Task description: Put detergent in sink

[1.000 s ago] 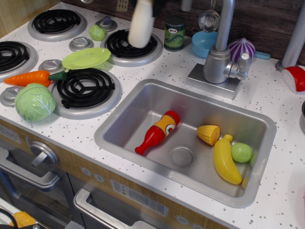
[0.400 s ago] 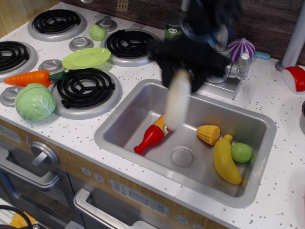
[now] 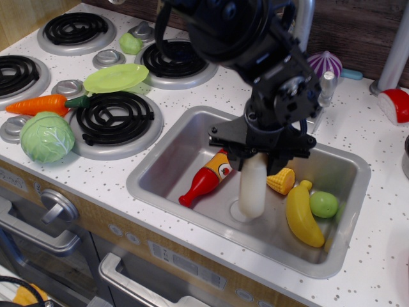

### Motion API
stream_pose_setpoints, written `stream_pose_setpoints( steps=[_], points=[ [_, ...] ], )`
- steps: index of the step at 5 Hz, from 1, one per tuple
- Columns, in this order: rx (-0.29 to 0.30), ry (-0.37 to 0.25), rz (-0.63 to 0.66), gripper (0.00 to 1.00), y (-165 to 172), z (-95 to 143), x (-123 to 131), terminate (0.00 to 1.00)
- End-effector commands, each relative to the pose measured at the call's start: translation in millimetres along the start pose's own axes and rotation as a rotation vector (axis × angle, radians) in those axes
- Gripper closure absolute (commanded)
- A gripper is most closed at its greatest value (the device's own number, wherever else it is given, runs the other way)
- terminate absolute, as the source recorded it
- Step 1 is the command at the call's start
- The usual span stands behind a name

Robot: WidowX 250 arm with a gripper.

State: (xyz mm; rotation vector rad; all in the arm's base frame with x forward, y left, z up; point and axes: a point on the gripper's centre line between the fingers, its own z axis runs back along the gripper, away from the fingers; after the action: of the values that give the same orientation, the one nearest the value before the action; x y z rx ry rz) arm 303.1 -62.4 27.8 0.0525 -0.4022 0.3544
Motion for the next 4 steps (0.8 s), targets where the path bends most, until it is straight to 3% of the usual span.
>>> stream_pose_setpoints(
  steps=[1,2,4],
  points=[
    [-0.074,0.035,0.014,1.0,-1.8,-13.6,-6.6,0.0],
    [-0.07,0.006,-0.011,0.0,-3.5,-22.4,-16.4,0.0],
    [-0.07,0.006,-0.011,0.0,-3.5,-22.4,-16.4,0.0]
  ],
)
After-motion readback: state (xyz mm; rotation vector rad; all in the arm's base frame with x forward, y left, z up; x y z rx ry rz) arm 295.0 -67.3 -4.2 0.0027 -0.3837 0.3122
